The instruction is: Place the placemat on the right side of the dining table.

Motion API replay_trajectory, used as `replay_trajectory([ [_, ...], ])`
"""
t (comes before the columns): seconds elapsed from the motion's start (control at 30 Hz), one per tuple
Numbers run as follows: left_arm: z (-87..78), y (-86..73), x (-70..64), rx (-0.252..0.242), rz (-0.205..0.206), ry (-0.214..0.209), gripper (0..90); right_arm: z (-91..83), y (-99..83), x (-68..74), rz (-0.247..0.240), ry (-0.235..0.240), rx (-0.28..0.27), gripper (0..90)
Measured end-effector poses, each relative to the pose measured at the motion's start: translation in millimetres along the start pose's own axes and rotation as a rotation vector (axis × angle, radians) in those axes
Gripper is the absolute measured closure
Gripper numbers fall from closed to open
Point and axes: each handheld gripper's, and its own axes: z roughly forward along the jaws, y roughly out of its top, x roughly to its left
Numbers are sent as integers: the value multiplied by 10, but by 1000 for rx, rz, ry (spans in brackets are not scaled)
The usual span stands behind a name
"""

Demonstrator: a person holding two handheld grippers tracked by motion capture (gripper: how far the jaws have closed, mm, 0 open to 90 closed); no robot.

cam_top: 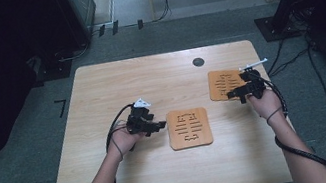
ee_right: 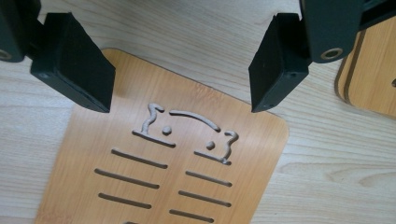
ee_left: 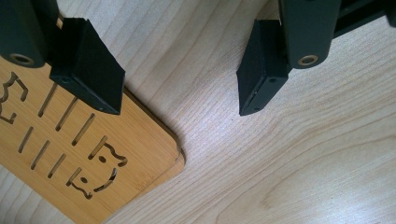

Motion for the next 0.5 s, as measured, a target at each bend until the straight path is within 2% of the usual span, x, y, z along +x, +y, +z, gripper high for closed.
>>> replay_trajectory([
  [0.5,-3,0,2,1,-1,-1,310,-7,-137,184,-36,12,6,223],
])
